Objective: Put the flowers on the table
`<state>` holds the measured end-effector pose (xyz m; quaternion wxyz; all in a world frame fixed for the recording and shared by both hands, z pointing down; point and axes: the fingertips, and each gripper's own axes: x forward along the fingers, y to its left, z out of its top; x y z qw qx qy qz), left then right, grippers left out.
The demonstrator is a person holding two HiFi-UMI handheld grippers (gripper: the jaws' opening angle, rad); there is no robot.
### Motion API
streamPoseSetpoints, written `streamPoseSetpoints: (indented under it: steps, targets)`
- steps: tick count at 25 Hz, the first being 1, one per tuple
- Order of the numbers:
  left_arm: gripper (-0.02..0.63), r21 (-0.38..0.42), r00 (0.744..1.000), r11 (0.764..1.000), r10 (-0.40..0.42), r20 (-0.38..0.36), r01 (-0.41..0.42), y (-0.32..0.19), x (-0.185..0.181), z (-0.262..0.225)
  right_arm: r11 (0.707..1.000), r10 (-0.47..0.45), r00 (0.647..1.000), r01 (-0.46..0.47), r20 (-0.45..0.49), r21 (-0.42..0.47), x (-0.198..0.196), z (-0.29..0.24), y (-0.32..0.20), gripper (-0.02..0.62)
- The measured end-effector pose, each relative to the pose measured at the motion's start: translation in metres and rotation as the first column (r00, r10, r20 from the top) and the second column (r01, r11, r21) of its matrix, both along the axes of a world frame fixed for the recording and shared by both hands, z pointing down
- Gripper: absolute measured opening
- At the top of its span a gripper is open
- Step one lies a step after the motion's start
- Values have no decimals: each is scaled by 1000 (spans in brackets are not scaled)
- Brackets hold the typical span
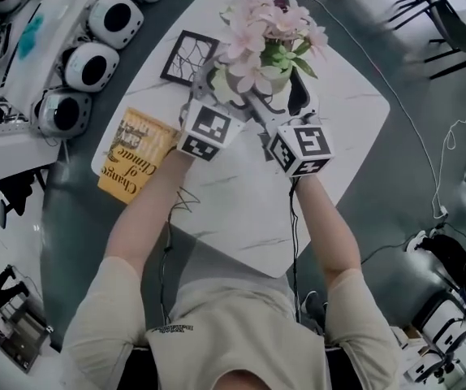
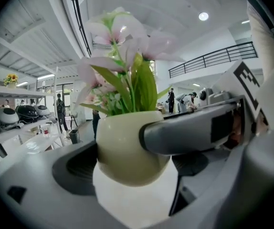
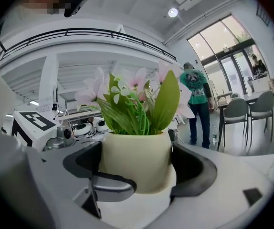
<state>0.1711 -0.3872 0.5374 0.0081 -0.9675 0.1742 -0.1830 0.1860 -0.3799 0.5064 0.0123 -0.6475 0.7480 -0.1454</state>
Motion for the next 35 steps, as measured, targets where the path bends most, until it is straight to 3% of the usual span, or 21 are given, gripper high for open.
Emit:
streamPoseSetpoints:
  steps: [8, 15, 26, 30, 35]
  targets:
    - [483, -32, 997, 999, 1, 72, 1, -14, 17, 58, 1000, -11, 1000, 11, 12, -28, 17, 54, -16, 459]
    - [485, -66, 997, 997, -20, 69, 25, -14, 20, 84, 999, 2, 997, 0, 82, -33, 21, 81, -18, 459]
    - [483, -89, 996, 996, -9, 86, 17, 3, 7, 101, 997, 34, 999, -33, 11, -70, 16, 100, -12, 459]
    - [483, -140, 997, 990, -24, 75, 34, 11, -5, 109, 996, 29, 999, -32, -36, -77, 8, 105, -10, 459]
    - [483, -155, 997, 987, -42, 66, 52, 13, -17, 111, 997, 9, 1000, -10, -16, -82, -2, 110, -12, 459]
